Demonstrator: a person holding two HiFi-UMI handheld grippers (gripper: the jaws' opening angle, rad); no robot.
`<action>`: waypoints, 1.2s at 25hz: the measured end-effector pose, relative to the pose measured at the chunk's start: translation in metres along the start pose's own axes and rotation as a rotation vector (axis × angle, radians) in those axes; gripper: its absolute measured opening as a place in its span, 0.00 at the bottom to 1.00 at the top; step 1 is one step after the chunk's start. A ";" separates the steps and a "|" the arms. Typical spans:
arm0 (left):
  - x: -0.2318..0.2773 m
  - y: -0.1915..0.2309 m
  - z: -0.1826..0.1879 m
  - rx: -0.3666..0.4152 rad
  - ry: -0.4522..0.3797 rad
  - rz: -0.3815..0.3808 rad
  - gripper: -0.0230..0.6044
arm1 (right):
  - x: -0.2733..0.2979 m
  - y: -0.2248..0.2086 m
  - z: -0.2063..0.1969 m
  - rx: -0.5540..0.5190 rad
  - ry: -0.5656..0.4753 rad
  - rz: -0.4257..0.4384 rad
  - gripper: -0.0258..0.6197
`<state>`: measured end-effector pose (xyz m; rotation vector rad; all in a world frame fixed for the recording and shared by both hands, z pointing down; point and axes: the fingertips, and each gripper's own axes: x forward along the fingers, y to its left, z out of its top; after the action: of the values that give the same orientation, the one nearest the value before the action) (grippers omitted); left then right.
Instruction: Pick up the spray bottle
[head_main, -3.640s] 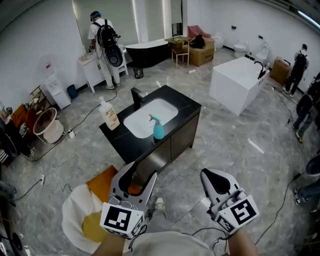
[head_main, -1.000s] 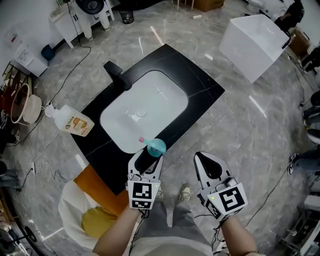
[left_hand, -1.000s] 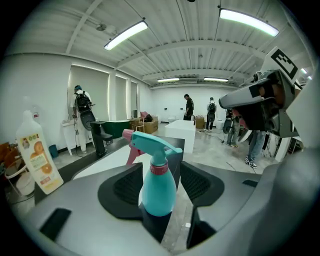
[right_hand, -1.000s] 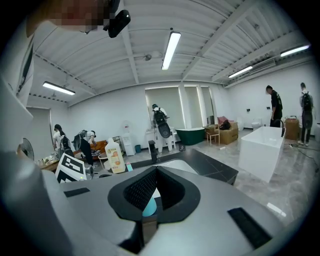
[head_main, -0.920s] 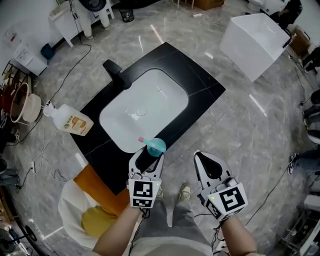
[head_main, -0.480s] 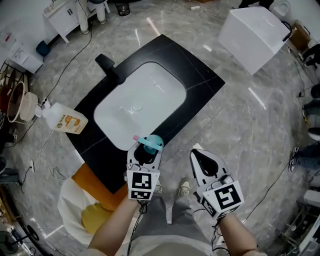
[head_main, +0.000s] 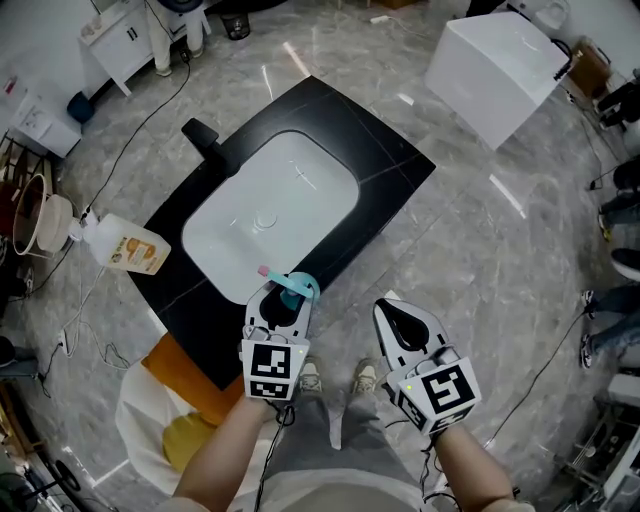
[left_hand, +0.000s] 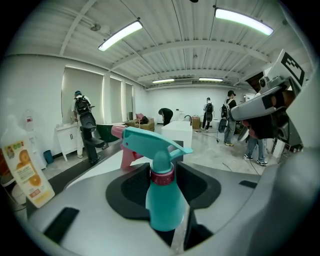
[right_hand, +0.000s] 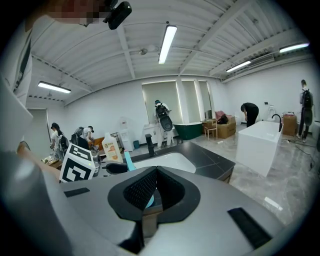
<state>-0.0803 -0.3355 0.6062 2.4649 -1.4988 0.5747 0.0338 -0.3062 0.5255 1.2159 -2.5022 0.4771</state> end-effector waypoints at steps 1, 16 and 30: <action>-0.003 0.000 0.004 -0.002 -0.004 -0.002 0.32 | -0.003 0.000 0.005 -0.005 -0.009 -0.002 0.08; -0.071 0.006 0.141 0.075 -0.165 -0.046 0.30 | -0.084 0.032 0.126 -0.042 -0.216 0.048 0.08; -0.177 -0.014 0.260 0.182 -0.395 -0.037 0.29 | -0.164 0.058 0.208 -0.154 -0.363 0.036 0.08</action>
<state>-0.0827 -0.2811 0.2962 2.8702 -1.5877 0.2322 0.0563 -0.2478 0.2619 1.2946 -2.8011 0.0709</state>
